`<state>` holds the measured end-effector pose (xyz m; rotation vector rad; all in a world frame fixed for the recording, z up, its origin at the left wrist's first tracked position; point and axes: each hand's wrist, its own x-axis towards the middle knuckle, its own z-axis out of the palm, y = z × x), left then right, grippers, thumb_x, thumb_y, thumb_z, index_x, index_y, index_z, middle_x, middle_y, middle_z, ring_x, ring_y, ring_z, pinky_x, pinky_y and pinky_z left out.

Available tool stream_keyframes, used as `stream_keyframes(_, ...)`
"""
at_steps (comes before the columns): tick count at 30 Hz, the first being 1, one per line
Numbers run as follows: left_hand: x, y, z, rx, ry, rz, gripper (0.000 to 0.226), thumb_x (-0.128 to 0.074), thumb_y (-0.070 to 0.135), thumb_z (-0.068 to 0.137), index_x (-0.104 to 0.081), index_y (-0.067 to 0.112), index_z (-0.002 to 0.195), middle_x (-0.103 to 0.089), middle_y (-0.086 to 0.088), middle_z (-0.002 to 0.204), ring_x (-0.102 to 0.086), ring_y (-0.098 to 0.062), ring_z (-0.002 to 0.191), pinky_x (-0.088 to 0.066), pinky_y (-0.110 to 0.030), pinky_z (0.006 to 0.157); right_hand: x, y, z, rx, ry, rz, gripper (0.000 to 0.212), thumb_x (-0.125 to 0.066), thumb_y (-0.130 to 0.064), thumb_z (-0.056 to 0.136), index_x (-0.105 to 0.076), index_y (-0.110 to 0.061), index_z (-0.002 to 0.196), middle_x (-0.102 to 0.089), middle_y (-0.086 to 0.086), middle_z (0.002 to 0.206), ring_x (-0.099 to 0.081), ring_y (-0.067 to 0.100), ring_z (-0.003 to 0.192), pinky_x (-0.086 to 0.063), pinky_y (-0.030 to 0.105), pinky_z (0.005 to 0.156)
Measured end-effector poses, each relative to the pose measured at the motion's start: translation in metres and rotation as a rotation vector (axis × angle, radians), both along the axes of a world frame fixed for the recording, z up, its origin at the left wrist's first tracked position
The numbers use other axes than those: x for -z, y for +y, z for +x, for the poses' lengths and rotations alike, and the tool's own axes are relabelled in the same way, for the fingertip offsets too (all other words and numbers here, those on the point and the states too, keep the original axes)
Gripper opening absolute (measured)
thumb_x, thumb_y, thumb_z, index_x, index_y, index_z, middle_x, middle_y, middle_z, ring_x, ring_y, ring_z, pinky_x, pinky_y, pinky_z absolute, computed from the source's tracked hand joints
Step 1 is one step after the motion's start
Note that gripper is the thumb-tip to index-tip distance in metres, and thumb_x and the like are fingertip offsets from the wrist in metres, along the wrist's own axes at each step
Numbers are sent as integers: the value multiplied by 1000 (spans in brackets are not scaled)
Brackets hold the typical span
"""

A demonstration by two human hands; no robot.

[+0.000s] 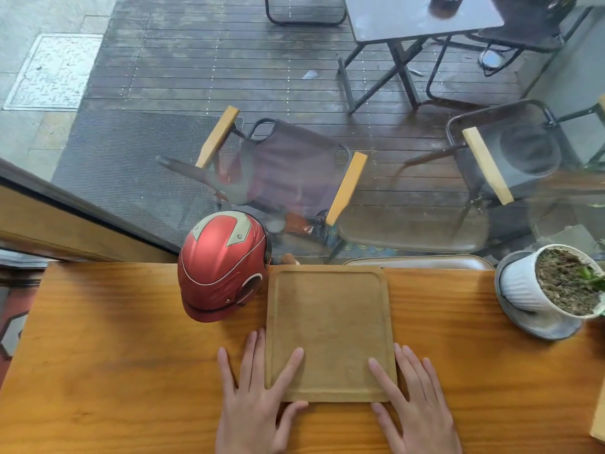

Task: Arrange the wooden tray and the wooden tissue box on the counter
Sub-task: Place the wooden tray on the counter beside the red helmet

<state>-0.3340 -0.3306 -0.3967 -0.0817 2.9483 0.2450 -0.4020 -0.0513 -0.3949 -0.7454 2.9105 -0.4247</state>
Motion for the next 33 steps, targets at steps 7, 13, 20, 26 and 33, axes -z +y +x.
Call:
stream_keyframes(7,-1,0,-1,-1,-1,-6,74,-37,71,89,-29,38,155,-16,-26,165,-19,-41,153,-16,-76,114,1,0,1,3,-18,-9,60,-36,-52,99,-28,-35,156,-42,13,155,-35,28,147,-24,46,122)
stream_keyframes(13,1,0,-2,-9,12,-1,74,-39,70,89,-28,38,155,-15,-26,165,-17,-41,154,-14,-77,114,-1,-1,-1,4,-87,3,60,-33,-52,99,-28,-34,156,-37,12,159,-28,26,151,-19,47,124)
stream_keyframes(20,-3,1,-5,-6,36,-13,83,-49,69,83,-26,37,156,-17,-27,164,-15,-41,154,-8,-80,111,-4,0,-2,-1,-134,55,60,-28,-54,100,-25,-34,157,-33,12,160,-24,27,152,-16,50,124)
stream_keyframes(26,-2,1,-3,-49,-16,-41,83,-42,74,83,-26,38,156,-17,-20,166,-12,-46,153,-7,-82,109,-6,0,-1,-9,-150,62,61,-33,-52,100,-23,-36,157,-27,11,163,-19,27,155,-14,52,125)
stream_keyframes(33,-1,2,-3,-49,0,-57,83,-42,75,83,-25,39,156,-17,-18,167,-12,-45,153,-7,-82,109,-8,0,-1,17,-132,154,62,-34,-58,97,-25,-41,156,-24,6,166,-15,33,155,-10,68,120)
